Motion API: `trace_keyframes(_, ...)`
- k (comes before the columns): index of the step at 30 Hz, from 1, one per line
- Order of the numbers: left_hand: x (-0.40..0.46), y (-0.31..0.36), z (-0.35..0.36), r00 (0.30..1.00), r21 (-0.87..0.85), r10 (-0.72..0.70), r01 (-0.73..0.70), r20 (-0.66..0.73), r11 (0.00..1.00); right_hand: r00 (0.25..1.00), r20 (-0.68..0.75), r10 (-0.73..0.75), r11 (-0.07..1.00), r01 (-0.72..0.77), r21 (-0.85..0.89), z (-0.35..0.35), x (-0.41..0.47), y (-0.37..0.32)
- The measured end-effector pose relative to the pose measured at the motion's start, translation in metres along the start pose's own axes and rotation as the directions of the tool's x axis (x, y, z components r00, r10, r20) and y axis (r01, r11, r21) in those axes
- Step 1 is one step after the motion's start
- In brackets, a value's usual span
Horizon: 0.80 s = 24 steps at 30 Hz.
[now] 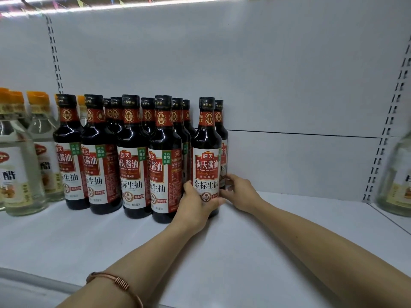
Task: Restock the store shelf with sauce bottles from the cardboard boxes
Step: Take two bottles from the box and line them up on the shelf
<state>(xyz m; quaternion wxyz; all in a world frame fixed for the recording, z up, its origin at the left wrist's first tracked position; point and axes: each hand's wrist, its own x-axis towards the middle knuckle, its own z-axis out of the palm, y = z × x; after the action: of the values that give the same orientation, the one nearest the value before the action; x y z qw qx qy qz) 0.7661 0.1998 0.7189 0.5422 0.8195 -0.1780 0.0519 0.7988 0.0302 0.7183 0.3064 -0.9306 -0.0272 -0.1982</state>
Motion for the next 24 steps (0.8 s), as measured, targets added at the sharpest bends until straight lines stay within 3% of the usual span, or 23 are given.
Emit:
trace_keyframes(11, -0.016, 0.002, 0.004, 0.997, 0.209, -0.052, 0.062, -0.053, 0.976, 1.000, -0.003, 0.031, 0.999, -0.031, -0.041, 0.006, -0.009, 0.001)
trace_keyframes(24, -0.017, 0.006, -0.003, 0.997, 0.293, -0.073, 0.070, -0.002, 0.954, 0.993, 0.064, 0.102, 0.987, -0.093, -0.128, 0.005, -0.014, -0.017)
